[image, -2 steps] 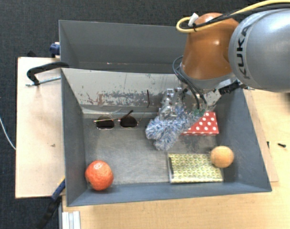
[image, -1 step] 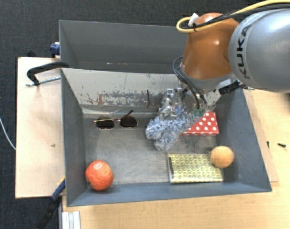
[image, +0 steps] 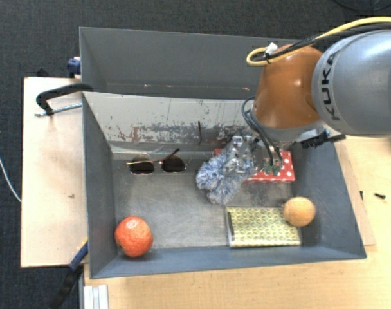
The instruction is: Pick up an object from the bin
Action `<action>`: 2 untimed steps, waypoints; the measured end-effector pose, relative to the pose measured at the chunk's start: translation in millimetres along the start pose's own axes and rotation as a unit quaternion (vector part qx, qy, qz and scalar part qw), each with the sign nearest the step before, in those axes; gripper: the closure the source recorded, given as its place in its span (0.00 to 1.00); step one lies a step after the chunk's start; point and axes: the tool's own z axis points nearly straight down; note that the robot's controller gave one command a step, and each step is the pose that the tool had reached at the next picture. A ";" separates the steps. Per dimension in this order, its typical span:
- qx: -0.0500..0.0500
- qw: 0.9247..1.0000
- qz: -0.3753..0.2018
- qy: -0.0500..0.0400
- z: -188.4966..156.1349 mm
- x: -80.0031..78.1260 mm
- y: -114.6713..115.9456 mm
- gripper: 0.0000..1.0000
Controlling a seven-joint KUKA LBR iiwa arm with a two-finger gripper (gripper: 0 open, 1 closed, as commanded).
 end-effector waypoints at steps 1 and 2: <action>0.000 0.990 -0.138 0.000 -178.5 26.4 -23.0 1.00; 0.001 0.990 -0.139 0.000 -181.9 27.6 -24.3 1.00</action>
Offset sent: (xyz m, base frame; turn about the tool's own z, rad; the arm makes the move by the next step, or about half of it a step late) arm 0.0000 0.0000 0.0000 0.0000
